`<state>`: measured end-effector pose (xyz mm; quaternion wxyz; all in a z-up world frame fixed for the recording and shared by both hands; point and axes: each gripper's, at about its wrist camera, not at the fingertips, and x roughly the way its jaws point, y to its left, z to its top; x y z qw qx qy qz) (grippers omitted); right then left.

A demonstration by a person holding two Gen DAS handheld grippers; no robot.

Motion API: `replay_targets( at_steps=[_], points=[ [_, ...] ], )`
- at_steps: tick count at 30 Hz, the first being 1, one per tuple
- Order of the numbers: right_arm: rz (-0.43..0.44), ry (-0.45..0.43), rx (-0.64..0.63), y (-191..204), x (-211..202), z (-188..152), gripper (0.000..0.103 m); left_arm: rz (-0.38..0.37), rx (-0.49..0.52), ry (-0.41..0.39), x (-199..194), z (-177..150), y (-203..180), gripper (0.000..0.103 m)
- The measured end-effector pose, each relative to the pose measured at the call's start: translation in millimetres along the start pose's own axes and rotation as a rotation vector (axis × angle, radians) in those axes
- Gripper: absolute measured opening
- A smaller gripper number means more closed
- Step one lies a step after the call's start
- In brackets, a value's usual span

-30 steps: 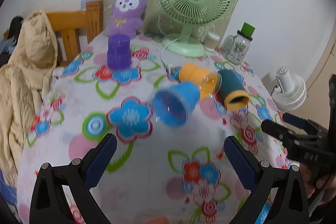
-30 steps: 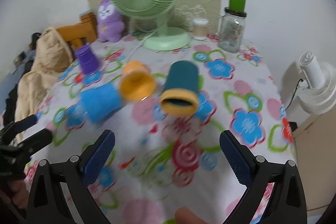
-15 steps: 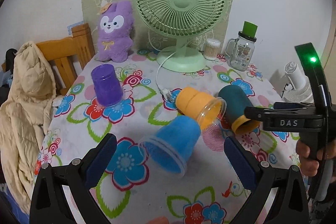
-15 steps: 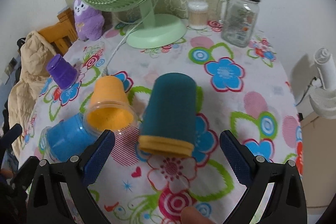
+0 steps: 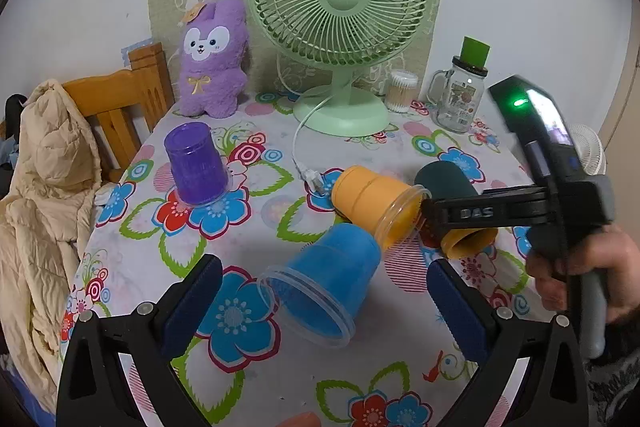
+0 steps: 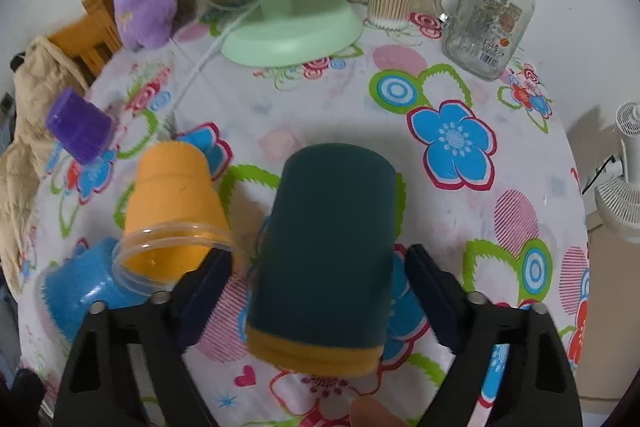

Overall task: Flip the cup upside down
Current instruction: 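Close the right gripper around the body of the dark teal cup, then lift the teal cup with the right gripper and carry it away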

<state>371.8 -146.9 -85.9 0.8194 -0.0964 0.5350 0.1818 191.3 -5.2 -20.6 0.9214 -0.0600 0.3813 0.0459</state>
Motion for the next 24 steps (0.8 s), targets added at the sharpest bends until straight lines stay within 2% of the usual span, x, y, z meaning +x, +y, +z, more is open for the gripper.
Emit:
replay_targets(
  at_steps=[2, 11, 17, 24],
  points=[
    [0.01, 0.032, 0.011, -3, 7, 1, 0.072, -0.005, -0.002, -0.005, -3, -1, 0, 0.103],
    [0.04, 0.01, -0.009, 2, -6, -9, 0.07, -0.019, -0.004, -0.014, -20, -8, -3, 0.103],
    [0.046, -0.055, -0.023, 6, -41, -30, 0.07, -0.023, -0.016, -0.032, -41, -16, -4, 0.103],
    [0.093, -0.121, -0.028, 13, -93, -71, 0.07, -0.033, -0.032, -0.056, -73, -30, -3, 0.103]
  ],
)
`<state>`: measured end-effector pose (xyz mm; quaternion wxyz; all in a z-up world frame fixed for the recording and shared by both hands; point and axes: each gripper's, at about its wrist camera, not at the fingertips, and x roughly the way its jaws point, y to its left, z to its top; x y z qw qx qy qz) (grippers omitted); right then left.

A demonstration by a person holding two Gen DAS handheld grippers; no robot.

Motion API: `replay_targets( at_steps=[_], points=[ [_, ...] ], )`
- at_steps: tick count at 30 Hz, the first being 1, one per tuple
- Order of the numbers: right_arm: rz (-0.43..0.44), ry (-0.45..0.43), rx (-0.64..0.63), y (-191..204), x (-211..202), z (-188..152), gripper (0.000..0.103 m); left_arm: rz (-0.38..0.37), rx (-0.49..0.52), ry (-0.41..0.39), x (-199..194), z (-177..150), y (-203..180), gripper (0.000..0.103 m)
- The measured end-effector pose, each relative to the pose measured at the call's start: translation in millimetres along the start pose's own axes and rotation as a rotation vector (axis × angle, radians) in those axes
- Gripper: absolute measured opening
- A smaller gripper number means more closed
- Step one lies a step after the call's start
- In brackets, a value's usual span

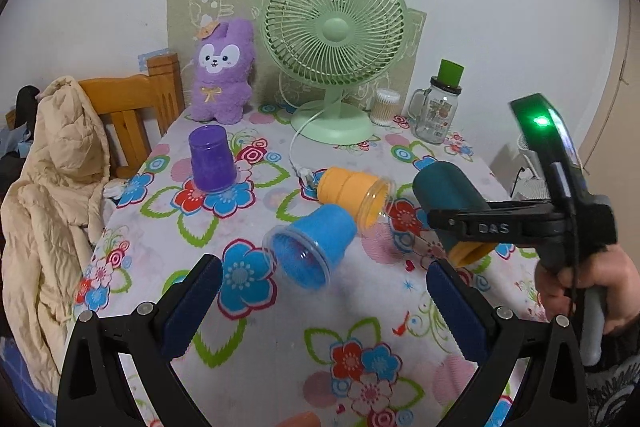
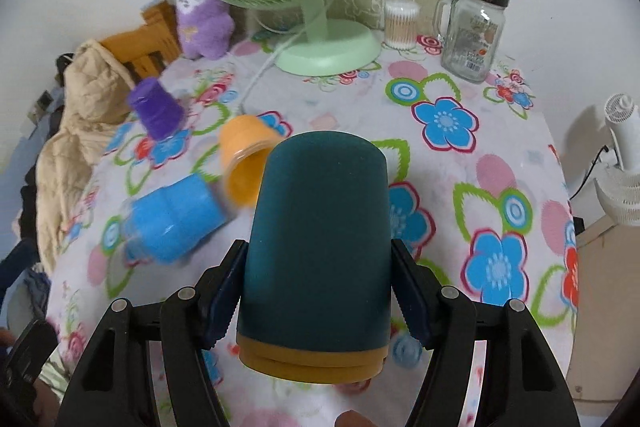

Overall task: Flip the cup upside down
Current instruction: 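Lift the teal cup with the right gripper and carry it away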

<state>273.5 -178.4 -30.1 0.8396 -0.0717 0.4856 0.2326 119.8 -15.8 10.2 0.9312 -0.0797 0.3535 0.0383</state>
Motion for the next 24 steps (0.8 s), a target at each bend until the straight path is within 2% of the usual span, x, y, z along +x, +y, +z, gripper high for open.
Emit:
replay_targets(
  at_steps=[6, 10, 17, 24],
  points=[
    [0.036, -0.042, -0.015, 24, -37, -35, 0.07, 0.002, -0.017, -0.008, -27, -17, 1, 0.103],
    [0.066, -0.033, -0.014, 37, -41, -57, 0.07, 0.005, -0.033, -0.012, -46, -32, 4, 0.103],
    [0.133, 0.043, 0.026, 59, -29, -104, 0.07, 0.012, -0.083, 0.023, -61, -62, 16, 0.103],
    [0.131, 0.13, 0.049, 71, -11, -128, 0.072, 0.011, -0.115, 0.04, -69, -81, 23, 0.103]
  ],
)
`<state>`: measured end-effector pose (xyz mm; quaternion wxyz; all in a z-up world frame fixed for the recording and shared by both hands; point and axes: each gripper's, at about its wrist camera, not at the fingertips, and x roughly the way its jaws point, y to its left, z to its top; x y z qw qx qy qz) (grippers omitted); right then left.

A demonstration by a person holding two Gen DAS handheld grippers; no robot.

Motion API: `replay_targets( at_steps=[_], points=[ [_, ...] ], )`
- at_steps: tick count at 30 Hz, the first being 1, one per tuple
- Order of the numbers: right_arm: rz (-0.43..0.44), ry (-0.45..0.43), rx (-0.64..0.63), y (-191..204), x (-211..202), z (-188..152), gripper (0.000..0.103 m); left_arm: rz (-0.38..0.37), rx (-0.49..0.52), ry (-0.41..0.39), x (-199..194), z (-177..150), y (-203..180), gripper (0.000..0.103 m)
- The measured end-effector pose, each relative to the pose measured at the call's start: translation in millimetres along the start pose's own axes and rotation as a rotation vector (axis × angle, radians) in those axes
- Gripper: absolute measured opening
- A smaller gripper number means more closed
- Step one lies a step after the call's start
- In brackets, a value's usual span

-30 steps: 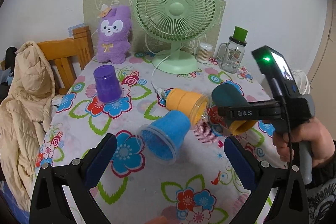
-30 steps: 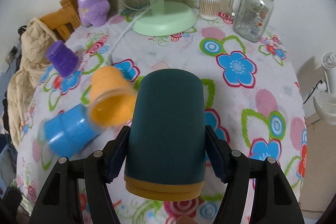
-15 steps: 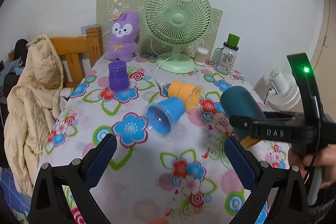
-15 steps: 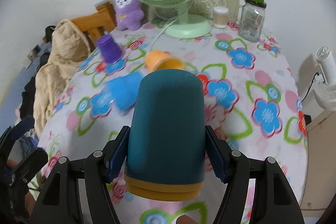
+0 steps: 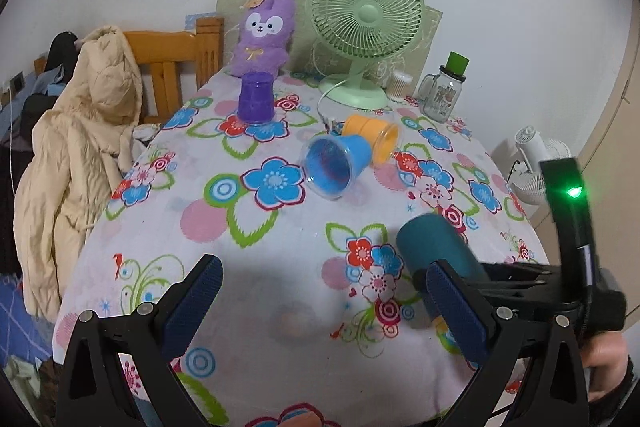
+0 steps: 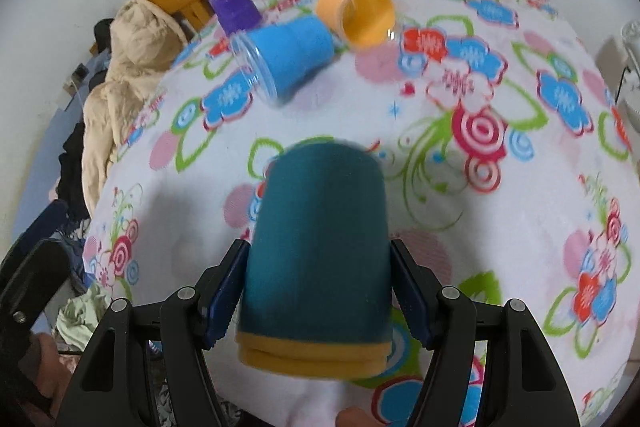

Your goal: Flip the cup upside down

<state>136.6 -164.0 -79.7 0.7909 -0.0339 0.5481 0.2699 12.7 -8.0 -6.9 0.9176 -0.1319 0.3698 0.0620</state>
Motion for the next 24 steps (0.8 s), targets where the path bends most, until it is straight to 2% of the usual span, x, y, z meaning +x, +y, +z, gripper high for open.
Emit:
replay_targets(
  at_steps=[6, 16, 24],
  points=[
    [-0.059, -0.036, -0.019, 1, -9, 1, 0.076, 0.002, -0.009, 0.009, -1, -6, 2, 0.103],
    [-0.002, -0.065, 0.02, -26, -33, 0, 0.076, -0.009, -0.01, 0.04, 12, -2, -8, 0.103],
    [0.03, -0.086, 0.052, -56, -47, -3, 0.076, -0.015, 0.027, 0.074, 30, 6, -35, 0.103]
  ],
)
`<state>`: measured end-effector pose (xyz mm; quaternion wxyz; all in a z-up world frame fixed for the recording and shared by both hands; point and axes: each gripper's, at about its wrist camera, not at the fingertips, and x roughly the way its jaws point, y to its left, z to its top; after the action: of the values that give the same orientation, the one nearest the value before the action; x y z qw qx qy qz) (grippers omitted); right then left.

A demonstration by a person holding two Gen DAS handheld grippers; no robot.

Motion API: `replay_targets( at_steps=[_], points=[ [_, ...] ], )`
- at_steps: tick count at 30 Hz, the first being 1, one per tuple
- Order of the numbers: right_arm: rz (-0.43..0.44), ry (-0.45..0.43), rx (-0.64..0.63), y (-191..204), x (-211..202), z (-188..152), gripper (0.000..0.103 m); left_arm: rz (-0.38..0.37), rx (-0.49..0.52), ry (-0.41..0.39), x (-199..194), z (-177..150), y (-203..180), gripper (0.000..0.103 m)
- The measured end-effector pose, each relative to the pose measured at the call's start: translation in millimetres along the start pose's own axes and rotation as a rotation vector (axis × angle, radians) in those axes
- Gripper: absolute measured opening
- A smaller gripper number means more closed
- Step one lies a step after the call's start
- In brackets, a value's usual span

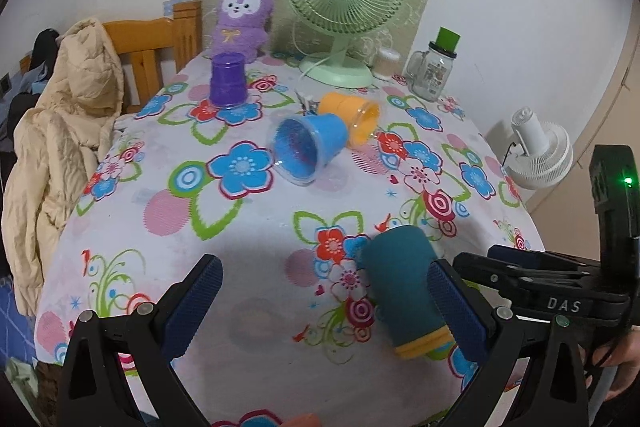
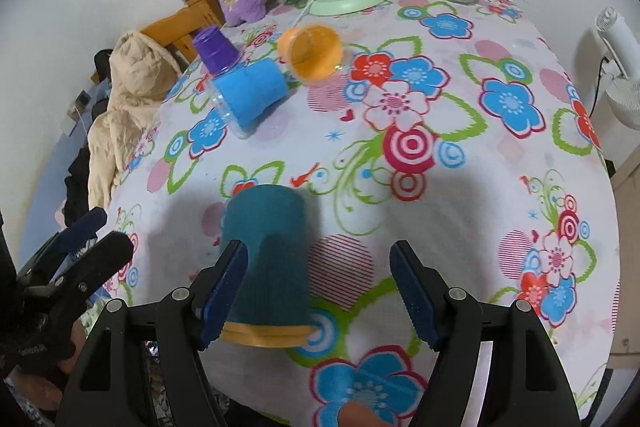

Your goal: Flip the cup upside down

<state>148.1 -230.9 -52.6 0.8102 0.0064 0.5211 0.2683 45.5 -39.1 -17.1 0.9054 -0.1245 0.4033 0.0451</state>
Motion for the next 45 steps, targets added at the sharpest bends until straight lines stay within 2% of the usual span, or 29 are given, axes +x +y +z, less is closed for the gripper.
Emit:
replay_targets(
  at_steps=[7, 16, 25, 31, 33, 37, 41, 45],
  points=[
    [0.007, 0.006, 0.035, -27, -2, -5, 0.076, 0.0, 0.034, 0.022, 17, 11, -22, 0.103],
    [0.006, 0.032, 0.063, -57, 1, -13, 0.076, -0.005, 0.066, 0.092, 50, 16, -48, 0.103],
    [0.02, 0.047, 0.1, -78, 7, -19, 0.076, 0.002, 0.085, 0.174, 87, 18, -63, 0.103],
    [0.023, 0.052, 0.127, -89, 9, -21, 0.076, 0.019, 0.064, 0.273, 112, 13, -62, 0.103],
    [0.025, 0.052, 0.134, -92, 10, -22, 0.076, -0.012, 0.037, 0.298, 118, 13, -59, 0.102],
    [0.029, 0.049, 0.14, -95, 10, -22, 0.076, -0.03, 0.019, 0.339, 127, 13, -60, 0.095],
    [0.03, 0.049, 0.142, -96, 11, -23, 0.076, -0.073, 0.007, 0.371, 134, 14, -62, 0.078],
    [0.03, 0.045, 0.143, -96, 10, -24, 0.076, -0.081, 0.011, 0.37, 133, 15, -63, 0.075]
  ],
)
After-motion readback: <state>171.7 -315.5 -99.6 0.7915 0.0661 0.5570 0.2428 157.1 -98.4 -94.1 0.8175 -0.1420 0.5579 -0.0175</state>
